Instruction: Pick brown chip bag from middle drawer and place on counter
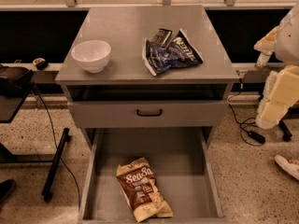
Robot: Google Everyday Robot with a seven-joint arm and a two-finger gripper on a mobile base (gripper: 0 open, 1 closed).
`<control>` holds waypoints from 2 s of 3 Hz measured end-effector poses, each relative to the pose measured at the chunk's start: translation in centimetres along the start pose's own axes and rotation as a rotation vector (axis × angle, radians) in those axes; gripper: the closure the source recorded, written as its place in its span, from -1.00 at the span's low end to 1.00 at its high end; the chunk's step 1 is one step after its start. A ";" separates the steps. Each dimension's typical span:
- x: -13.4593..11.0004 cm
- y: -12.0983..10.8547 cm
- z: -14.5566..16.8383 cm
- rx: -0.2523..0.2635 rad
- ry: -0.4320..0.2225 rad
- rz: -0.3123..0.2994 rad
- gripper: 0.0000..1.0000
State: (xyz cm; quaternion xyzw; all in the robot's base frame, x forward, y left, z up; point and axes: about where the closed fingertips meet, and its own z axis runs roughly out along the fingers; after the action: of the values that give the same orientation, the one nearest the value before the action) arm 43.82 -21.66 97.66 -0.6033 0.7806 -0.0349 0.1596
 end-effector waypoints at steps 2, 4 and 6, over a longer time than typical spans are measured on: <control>-0.6 -1.6 3.9 -0.069 0.001 0.019 -1.00; -7.6 6.7 17.1 -0.291 -0.222 0.259 -1.00; -6.6 14.3 23.0 -0.294 -0.325 0.332 -1.00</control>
Offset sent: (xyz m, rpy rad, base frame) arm 0.0753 0.0168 -0.0926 0.0536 0.2143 -0.0137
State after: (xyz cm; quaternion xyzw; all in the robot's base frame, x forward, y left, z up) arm 38.67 -8.36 73.75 -0.4813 0.8297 0.2027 0.1972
